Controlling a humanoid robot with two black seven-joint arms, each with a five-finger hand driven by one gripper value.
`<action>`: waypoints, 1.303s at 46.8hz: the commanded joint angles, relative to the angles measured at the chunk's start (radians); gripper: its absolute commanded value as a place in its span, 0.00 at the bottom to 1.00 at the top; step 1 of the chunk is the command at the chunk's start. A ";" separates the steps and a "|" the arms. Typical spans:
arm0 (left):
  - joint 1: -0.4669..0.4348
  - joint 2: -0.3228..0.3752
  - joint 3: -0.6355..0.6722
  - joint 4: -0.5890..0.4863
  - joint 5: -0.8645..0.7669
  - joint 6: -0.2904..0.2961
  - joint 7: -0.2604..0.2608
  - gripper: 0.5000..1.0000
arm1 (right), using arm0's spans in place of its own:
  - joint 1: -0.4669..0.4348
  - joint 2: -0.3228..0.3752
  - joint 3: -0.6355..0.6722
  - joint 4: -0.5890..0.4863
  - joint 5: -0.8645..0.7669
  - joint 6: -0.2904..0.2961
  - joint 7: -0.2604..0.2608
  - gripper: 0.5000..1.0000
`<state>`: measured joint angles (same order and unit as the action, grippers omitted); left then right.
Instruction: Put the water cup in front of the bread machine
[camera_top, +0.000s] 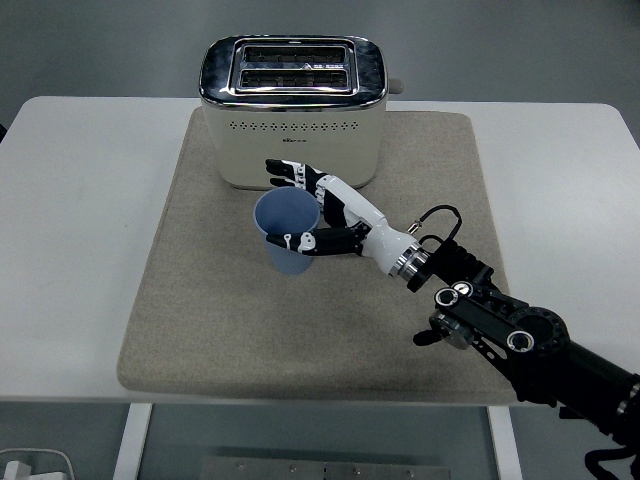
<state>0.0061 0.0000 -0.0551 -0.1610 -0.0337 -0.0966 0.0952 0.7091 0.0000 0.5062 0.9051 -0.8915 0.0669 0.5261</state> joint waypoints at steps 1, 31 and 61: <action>-0.002 0.000 0.000 0.000 0.000 0.000 0.000 1.00 | 0.003 0.000 0.000 0.000 0.032 0.002 0.000 0.85; 0.000 0.000 0.000 0.000 0.000 0.000 0.000 1.00 | 0.004 -0.075 0.028 -0.011 0.066 0.040 0.002 0.85; 0.000 0.000 0.000 0.002 0.000 0.000 0.000 1.00 | -0.010 -0.204 0.070 0.002 0.083 0.068 0.006 0.85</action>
<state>0.0058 0.0000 -0.0552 -0.1609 -0.0337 -0.0966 0.0951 0.7011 -0.1887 0.5569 0.9066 -0.8226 0.1288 0.5349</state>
